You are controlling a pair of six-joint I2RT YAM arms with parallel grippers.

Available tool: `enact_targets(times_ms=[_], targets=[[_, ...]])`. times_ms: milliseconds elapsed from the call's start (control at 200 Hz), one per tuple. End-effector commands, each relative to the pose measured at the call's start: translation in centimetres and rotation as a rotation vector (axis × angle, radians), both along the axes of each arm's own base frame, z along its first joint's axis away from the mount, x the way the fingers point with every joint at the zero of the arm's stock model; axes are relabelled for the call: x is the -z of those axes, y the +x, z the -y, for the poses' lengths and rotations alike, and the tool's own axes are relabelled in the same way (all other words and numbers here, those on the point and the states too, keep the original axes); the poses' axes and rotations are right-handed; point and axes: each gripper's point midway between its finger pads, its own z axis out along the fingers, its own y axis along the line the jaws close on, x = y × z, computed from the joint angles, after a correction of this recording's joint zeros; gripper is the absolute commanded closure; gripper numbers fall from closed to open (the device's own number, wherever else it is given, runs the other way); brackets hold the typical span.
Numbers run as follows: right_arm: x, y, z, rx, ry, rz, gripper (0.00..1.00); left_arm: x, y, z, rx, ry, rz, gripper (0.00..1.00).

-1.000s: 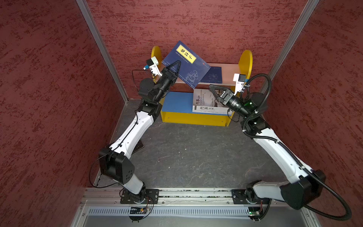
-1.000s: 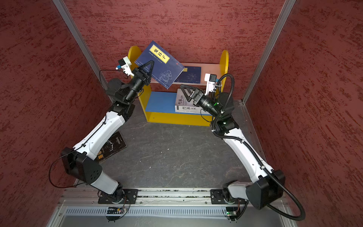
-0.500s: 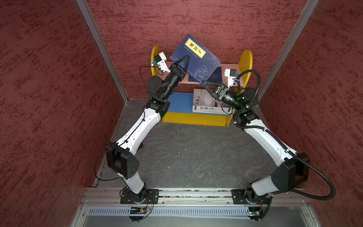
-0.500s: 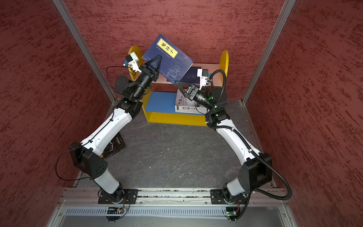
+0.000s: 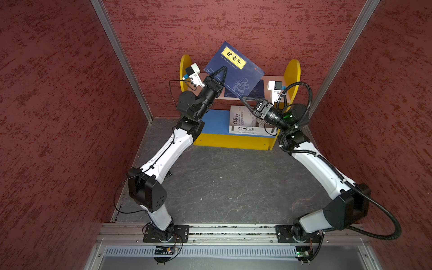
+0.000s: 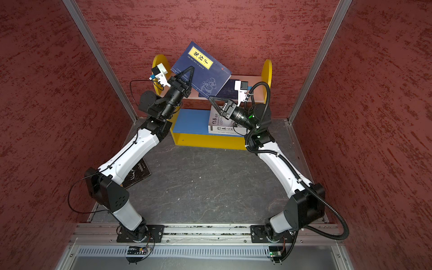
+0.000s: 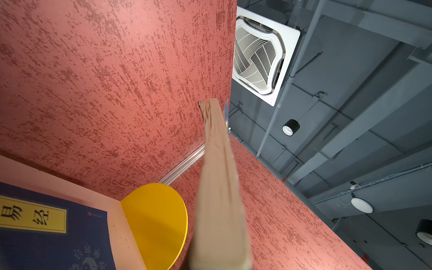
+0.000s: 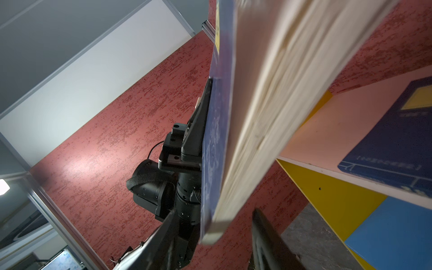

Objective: Stacking books/files
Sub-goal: Pick up the book at the center of the table.

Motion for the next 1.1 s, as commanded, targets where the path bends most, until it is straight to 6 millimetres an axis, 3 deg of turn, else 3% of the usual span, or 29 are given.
enact_targets(times_ms=[0,406,521,767,902,1097], targets=[[-1.7,-0.4,0.1,-0.015,0.033,0.034,0.56,-1.3,-1.1,0.8,0.027,-0.044,0.05,1.0],[-1.2,0.4,1.3,0.036,0.069,-0.012,0.79,-0.5,-1.7,1.6,0.037,-0.03,0.038,1.0],[-1.2,0.8,1.9,0.042,0.087,-0.026,0.83,-0.5,-2.0,1.5,0.034,-0.025,0.04,0.94],[-1.6,1.2,2.7,0.03,0.109,-0.026,0.89,-0.5,-2.5,1.5,0.031,0.028,0.049,0.63],[-1.7,1.1,3.7,0.031,0.091,-0.017,0.9,0.5,-2.3,0.4,0.033,0.084,0.017,0.41],[-2.2,0.3,5.2,-0.028,0.051,-0.009,0.9,3.5,-1.1,-1.8,0.067,0.223,-0.123,0.34]])
